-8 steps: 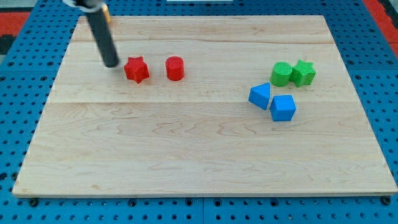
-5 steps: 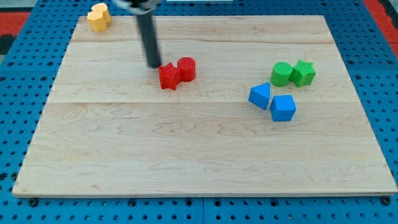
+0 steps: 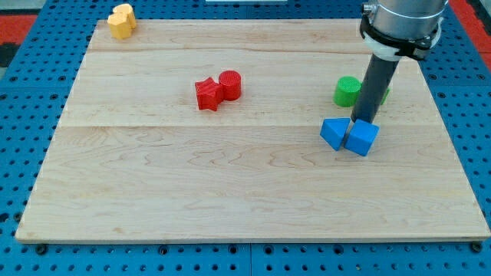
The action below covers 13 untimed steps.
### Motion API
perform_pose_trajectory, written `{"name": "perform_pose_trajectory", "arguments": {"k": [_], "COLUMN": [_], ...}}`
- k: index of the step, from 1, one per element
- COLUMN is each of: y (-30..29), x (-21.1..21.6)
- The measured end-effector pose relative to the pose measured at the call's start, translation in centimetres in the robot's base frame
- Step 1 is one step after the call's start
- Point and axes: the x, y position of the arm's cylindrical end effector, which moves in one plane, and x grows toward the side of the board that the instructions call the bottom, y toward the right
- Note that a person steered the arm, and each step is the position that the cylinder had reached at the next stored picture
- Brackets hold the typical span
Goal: Move the blue triangle to the center
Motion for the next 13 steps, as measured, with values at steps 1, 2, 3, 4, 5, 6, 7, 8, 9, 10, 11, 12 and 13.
{"name": "perform_pose_trajectory", "arguments": {"k": [1, 2, 3, 4, 5, 6, 7, 8, 9, 10, 11, 12, 13], "y": [-3.9, -1.1, -1.0, -1.0, 1.1, 3.6, 4.4, 4.7, 4.7, 5.0, 5.6, 5.3, 0.5], "x": [3.5, 3.7, 3.7, 3.7, 2.7, 1.7, 1.7, 1.7, 1.7, 1.7, 1.7, 0.9, 1.8]}}
